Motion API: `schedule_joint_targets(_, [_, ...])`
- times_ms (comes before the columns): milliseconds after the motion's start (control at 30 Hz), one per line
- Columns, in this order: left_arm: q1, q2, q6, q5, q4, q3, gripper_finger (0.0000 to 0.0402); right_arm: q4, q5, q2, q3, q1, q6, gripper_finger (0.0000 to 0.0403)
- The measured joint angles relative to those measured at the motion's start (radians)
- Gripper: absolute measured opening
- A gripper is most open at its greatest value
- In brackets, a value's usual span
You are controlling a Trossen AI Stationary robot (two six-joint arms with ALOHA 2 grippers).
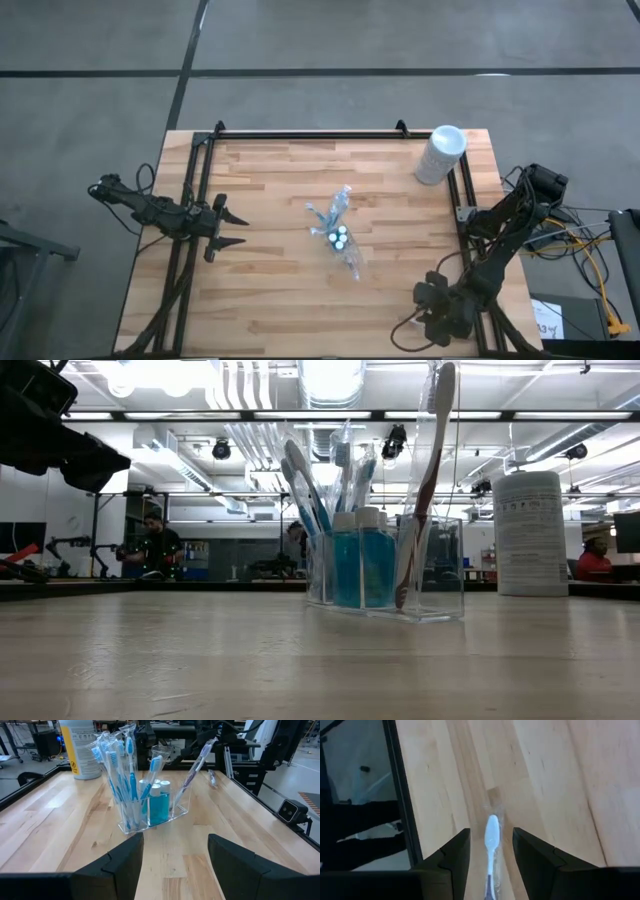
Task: Pick & Place toothbrushing station
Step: Put the purple toothbrush into the right section of the transparent organizer
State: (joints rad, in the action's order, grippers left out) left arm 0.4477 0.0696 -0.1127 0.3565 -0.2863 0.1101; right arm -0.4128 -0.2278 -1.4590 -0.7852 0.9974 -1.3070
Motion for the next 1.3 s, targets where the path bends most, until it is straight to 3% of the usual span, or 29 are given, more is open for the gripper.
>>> schedule_joint_targets(400, [0.000, 0.000, 0.000, 0.000, 0.001, 0.000, 0.0227, 0.050, -0.009, -0.013, 0.004, -0.002, 0.140, 0.0144])
schedule_joint_targets(667, [0.000, 0.000, 0.000, 0.000, -0.004, 0.000, 0.0227, 0.057, -0.007, -0.129, -0.068, -0.012, 0.206, 0.0158])
schedule_joint_targets(1300, [0.000, 0.000, 0.000, 0.000, -0.008, 0.000, 0.0227, 0.052, 0.001, -0.275, -0.111, -0.014, 0.142, 0.0171])
